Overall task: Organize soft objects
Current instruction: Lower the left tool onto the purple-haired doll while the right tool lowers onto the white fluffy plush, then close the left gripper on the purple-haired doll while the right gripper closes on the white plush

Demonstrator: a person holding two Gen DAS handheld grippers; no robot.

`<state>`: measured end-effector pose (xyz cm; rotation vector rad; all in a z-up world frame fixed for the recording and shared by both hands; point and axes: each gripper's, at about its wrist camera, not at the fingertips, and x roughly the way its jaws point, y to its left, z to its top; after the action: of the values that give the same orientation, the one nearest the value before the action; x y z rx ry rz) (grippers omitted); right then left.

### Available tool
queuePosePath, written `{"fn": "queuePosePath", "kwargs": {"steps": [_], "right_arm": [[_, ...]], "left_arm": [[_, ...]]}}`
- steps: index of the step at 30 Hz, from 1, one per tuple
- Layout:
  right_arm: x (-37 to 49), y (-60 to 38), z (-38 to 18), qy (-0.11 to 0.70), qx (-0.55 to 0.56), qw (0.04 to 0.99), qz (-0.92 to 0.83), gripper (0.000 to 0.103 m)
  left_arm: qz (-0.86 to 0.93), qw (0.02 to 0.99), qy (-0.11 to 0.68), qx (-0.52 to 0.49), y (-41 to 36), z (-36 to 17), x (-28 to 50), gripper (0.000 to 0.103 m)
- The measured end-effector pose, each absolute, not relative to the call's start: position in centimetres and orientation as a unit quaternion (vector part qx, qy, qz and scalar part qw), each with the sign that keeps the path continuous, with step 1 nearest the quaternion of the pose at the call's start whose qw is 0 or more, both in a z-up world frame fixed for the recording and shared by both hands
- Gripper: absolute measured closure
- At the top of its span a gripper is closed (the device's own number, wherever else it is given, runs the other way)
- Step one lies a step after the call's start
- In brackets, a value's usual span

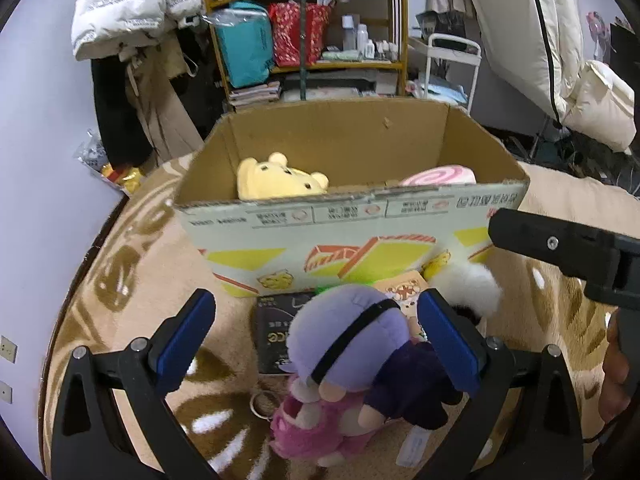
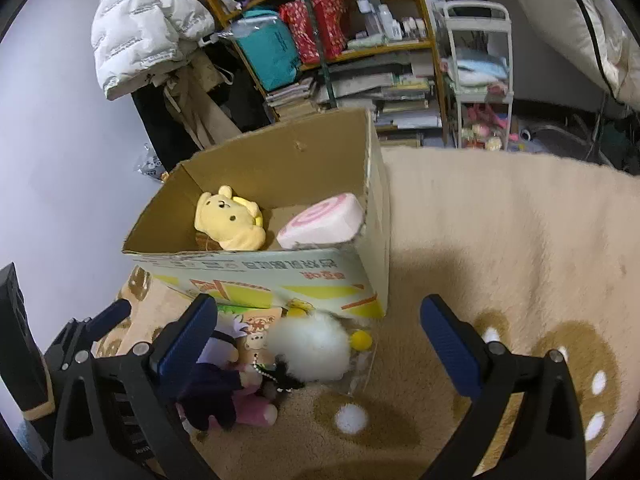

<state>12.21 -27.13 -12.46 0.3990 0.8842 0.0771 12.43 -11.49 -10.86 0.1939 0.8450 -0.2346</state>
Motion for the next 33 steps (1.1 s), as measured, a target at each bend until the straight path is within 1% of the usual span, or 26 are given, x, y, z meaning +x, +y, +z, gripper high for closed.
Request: {"fn": "queuePosePath", "kwargs": {"steps": [1, 2, 6, 8, 10, 12, 13, 14, 16, 21, 25, 26, 27, 28, 31, 33], "right_arm": [[12.3, -27.2, -12.7, 0.426, 0.194, 0.883, 0.035, 0.0], [12.4, -27.3, -13.0, 0.427, 0.196, 0.882, 0.034, 0.005], [13.1, -27.1, -14.0, 0.444, 0.196, 0.873, 0.041, 0.008], [13.5, -26.9, -14.5, 0.454, 0.191, 0.869, 0.048, 0.018], [13.8, -26.7, -14.9, 0.465, 0.188, 0.864, 0.052, 0.02], [14.0, -26.3, -15.6, 0.473, 0.188, 0.859, 0.06, 0.031], [14.1, -26.2, -15.8, 0.478, 0.186, 0.856, 0.063, 0.041], [14.3, -25.9, -16.1, 0.488, 0.182, 0.851, 0.068, 0.048], [14.4, -25.6, -16.6, 0.497, 0.183, 0.845, 0.075, 0.049], [14.8, -25.4, -17.7, 0.518, 0.198, 0.827, 0.091, 0.049], [14.9, -25.3, -18.6, 0.534, 0.21, 0.814, 0.091, 0.049], [14.8, -25.2, -18.7, 0.534, 0.212, 0.813, 0.091, 0.05], [14.8, -25.2, -18.8, 0.535, 0.211, 0.813, 0.09, 0.051], [14.8, -25.1, -18.8, 0.537, 0.209, 0.813, 0.09, 0.057], [14.7, -25.2, -18.8, 0.536, 0.209, 0.813, 0.092, 0.061], [14.7, -25.1, -18.8, 0.537, 0.207, 0.813, 0.092, 0.062]], "left_arm": [[-0.115, 0.899, 0.412, 0.095, -11.6, -11.1, 12.6, 0.003], [-0.117, 0.897, 0.415, 0.097, -11.7, -11.4, 12.6, 0.003], [-0.125, 0.892, 0.421, 0.107, -12.2, -12.1, 12.7, 0.003], [-0.128, 0.888, 0.427, 0.109, -12.4, -12.4, 12.8, 0.003], [-0.128, 0.883, 0.437, 0.112, -12.6, -13.0, 12.9, 0.003], [-0.124, 0.882, 0.44, 0.113, -12.6, -13.3, 12.9, 0.003], [-0.126, 0.881, 0.442, 0.112, -12.6, -13.5, 13.0, 0.003], [-0.127, 0.88, 0.445, 0.109, -12.5, -13.6, 13.1, 0.003], [-0.13, 0.876, 0.454, 0.099, -12.3, -13.8, 13.3, 0.003], [-0.136, 0.861, 0.486, 0.068, -11.8, -14.5, 13.9, 0.005], [-0.146, 0.853, 0.498, 0.057, -11.6, -15.1, 13.9, 0.014], [-0.151, 0.851, 0.5, 0.052, -11.6, -15.1, 13.9, 0.019], [-0.155, 0.849, 0.503, 0.048, -11.6, -15.2, 13.9, 0.024], [-0.16, 0.846, 0.507, 0.041, -11.5, -15.3, 13.9, 0.026], [-0.162, 0.846, 0.507, 0.036, -11.4, -15.3, 13.7, 0.031], [-0.158, 0.85, 0.502, 0.04, -11.3, -15.2, 13.5, 0.04]]}}
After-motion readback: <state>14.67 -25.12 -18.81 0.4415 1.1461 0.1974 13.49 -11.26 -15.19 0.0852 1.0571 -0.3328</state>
